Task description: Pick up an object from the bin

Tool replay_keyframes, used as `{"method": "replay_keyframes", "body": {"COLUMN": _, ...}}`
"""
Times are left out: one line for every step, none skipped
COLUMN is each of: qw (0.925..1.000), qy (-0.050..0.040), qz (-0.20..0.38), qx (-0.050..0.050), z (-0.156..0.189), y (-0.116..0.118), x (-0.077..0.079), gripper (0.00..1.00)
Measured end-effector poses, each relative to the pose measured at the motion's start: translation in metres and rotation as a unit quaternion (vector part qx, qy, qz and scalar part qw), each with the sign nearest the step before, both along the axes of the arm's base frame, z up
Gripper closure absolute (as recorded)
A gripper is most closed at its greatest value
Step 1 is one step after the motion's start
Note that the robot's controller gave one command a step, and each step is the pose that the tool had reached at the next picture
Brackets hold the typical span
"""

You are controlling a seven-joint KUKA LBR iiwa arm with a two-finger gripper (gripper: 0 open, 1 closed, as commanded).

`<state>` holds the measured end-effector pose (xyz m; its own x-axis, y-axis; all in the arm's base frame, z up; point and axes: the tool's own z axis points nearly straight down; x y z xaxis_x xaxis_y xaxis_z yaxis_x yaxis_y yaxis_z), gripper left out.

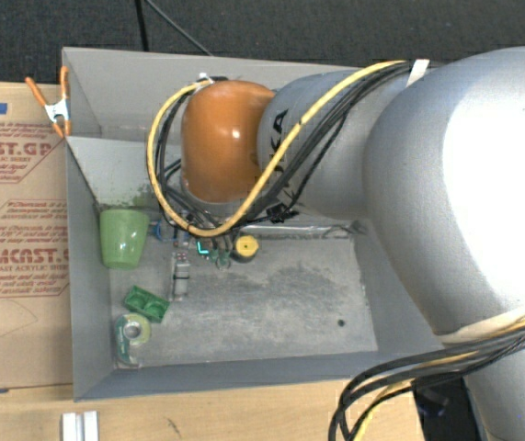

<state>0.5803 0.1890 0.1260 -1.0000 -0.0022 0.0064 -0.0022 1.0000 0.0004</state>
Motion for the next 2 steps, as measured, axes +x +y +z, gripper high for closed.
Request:
{"method": "replay_keyframes", "body": {"qw": 0.9844, "qy": -0.0005, "qz": 0.176, "qx": 0.001, "z": -0.0585, "y": 0.0331, "x": -0.0625, "gripper": 0.0}}
{"method": "replay_keyframes", "body": {"qw": 0.9847, "qy": -0.0026, "qz": 0.174, "qx": 0.0, "z": -0.0568, "y": 0.0313, "x": -0.0601, "gripper": 1.0}}
